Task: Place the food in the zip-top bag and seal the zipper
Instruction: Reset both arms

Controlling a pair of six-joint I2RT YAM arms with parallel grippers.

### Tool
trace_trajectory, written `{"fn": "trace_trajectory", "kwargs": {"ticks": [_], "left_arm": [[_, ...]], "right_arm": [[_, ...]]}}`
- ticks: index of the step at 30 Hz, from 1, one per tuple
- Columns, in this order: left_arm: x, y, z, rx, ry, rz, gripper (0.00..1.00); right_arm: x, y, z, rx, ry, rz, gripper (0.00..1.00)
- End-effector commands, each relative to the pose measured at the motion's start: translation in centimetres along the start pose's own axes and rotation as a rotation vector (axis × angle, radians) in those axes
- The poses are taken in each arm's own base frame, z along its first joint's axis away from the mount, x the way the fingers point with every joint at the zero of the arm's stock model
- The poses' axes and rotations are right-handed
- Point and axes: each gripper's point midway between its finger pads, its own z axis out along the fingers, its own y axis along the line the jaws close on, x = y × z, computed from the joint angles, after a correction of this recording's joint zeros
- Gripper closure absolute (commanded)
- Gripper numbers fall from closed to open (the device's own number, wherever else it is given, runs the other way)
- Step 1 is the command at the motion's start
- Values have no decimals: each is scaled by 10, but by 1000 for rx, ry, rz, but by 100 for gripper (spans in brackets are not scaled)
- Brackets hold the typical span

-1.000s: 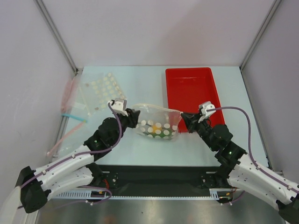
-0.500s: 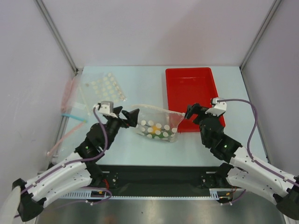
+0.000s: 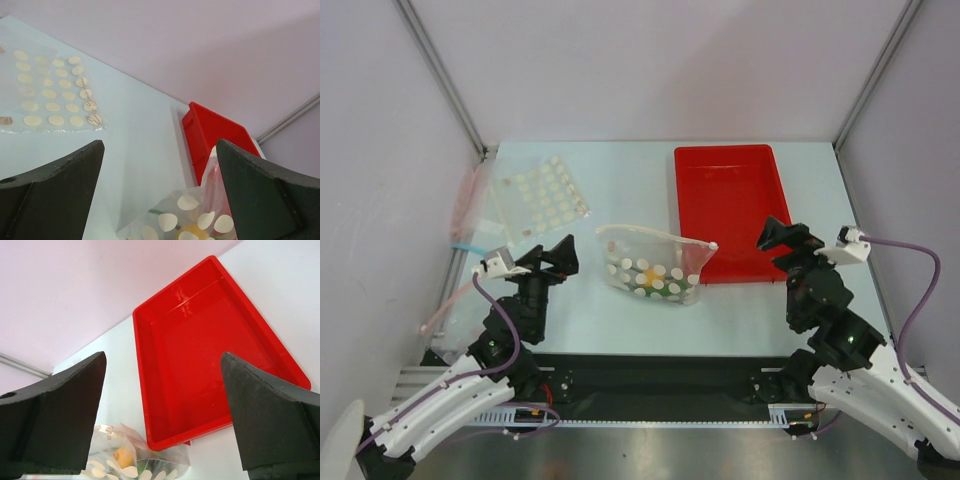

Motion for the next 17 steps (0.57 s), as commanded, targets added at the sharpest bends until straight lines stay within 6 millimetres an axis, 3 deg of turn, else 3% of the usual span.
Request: {"fn": "trace_trajectory", "kwargs": {"ticks": [1, 17], "left_arm": [[-11, 1, 5, -58, -35, -60, 0], [1, -7, 13, -76, 45, 9, 0]], "right_arm": [[-1, -4, -2, -26, -32, -5, 0], [4, -2, -1, -55, -35, 8, 0]]}}
